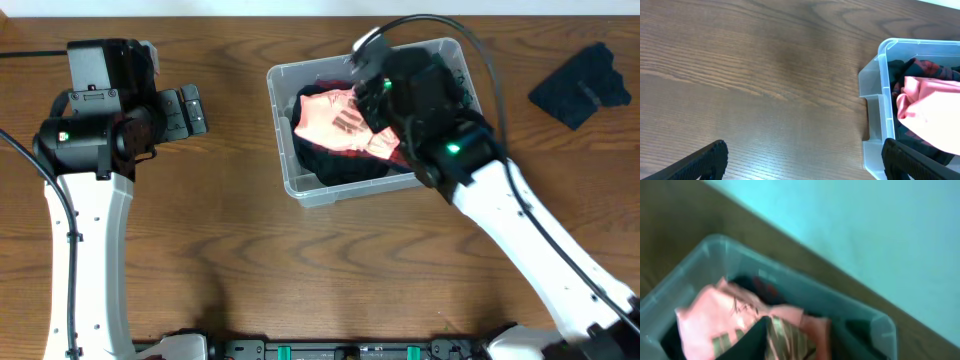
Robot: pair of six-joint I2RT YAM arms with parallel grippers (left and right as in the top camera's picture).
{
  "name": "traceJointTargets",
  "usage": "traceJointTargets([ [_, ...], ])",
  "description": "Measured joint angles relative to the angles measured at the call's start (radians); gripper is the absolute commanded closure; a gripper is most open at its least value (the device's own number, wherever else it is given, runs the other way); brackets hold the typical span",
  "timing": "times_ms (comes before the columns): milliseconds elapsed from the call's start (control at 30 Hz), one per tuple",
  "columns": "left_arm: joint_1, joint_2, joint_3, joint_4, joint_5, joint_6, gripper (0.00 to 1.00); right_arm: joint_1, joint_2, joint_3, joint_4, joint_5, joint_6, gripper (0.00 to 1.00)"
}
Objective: Pack container
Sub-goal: 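Carry the pink shirt with the right gripper and release it in the bin, then move the right gripper to the dark navy garment and grasp it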
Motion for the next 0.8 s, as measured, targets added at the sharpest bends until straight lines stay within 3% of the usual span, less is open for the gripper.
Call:
traceJointTargets([
  [67,0.000,0.000,0.000,0.000,0.000,0.000,0.02,0.000,0.002,0.008,0.004,-0.008,0.009,0.92],
  [233,0.000,0.000,0.000,0.000,0.000,0.000,0.02,0.000,0.137,0.012,-0.049,-0.054,0.067,0.97],
  [433,0.000,0.000,0.000,0.000,0.000,0.000,0.02,0.000,0.379,0.010,-0.156,-0.136,0.132,0.99],
  [633,0.000,0.000,0.000,0.000,0.000,0.000,0.02,0.000,0.396,0.031,-0.171,-0.151,0.153,0.99],
  [700,0.000,0.000,0.000,0.000,0.000,0.000,0.02,-0.002,0.382,0.034,-0.179,-0.134,0.158,0.93],
  [800,0.000,0.000,0.000,0.000,0.000,0.000,0.02,-0.012,0.329,0.047,-0.184,-0.078,0.169,0.72],
])
